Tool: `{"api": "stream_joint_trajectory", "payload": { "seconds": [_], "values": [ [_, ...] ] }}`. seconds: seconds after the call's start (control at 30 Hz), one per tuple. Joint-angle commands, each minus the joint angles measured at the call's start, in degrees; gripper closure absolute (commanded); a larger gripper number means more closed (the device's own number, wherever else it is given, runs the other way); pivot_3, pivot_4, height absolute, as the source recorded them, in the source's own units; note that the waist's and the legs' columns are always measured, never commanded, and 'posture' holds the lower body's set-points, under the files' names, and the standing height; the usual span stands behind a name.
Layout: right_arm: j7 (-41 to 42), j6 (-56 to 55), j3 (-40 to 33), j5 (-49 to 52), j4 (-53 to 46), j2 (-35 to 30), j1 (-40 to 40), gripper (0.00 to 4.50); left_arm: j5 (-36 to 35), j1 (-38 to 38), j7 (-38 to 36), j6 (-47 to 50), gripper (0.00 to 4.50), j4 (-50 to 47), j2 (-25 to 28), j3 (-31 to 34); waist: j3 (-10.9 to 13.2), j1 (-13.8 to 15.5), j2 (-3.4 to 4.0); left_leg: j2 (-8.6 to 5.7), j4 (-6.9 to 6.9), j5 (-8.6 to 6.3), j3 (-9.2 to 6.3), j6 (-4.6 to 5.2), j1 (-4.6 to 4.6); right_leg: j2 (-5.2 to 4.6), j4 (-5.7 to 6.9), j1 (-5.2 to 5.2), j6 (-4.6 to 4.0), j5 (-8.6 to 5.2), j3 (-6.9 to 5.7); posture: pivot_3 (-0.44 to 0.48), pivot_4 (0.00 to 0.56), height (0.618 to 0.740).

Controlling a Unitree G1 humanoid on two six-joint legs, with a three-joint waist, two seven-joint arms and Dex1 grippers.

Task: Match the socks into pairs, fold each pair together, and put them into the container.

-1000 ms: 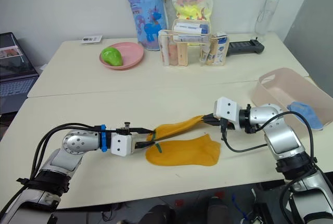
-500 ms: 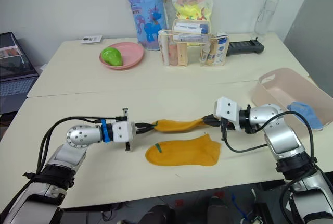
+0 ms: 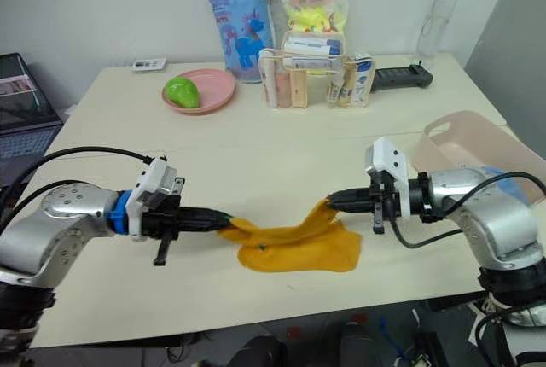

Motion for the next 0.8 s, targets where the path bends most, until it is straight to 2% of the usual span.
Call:
{"api": "stream_joint_trajectory", "payload": {
  "seconds": [0.03, 0.23, 0.37, 0.5, 0.8],
  "values": [
    [0.37, 5.74, -2.72, 7.46, -6.19, -3.11, 2.66, 4.50, -0.70, 2.17, -1.19, 2.46, 4.47, -3.98, 1.11, 0.49, 0.00, 0.06, 0.01, 0.01, 0.00, 0.00, -0.01, 0.00, 0.01, 0.00, -0.06, 0.04, 0.00, 0.00, -0.02, 0.000, 0.150, 0.740],
    [-5.43, 10.65, -4.56, 15.00, -11.95, -3.15, 9.17, 4.50, 2.51, 7.15, 1.21, 1.74, 4.47, -6.37, -1.18, -1.21, 0.00, 0.03, 0.00, 0.05, -0.05, 0.00, 0.00, 0.01, 0.02, 0.00, -0.16, 0.09, -0.05, 0.04, 0.05, 0.000, 0.150, 0.740],
    [-10.41, 10.06, -3.25, 12.31, -9.68, -2.44, 10.83, 4.50, 8.22, 6.15, 2.65, -0.96, 4.47, -3.26, -4.02, -5.09, -0.01, 0.26, -0.01, 0.03, -0.04, 0.00, -0.02, 0.01, 0.03, -0.01, -0.21, 0.17, -0.06, 0.06, 0.03, 0.000, 0.150, 0.740],
    [-10.26, 4.63, 0.01, 5.21, -7.18, -5.05, 11.47, 4.50, 14.36, 3.43, 5.29, -4.53, 4.47, 1.86, -7.32, -7.59, 0.00, 0.41, -0.02, 0.02, -0.04, 0.00, 0.02, 0.01, 0.04, -0.01, -0.21, 0.16, -0.06, 0.06, -0.08, 0.000, 0.150, 0.740],
    [-11.09, 0.12, 3.08, -1.15, -0.47, -3.84, 9.30, 4.50, 15.45, -1.08, 6.32, 0.50, 4.47, 3.19, -10.76, -8.89, -0.01, 0.44, -0.02, 0.03, -0.01, 0.00, 0.03, 0.01, 0.02, -0.01, -0.20, 0.15, -0.06, 0.06, -0.14, 0.000, 0.150, 0.740]
  ]
}}
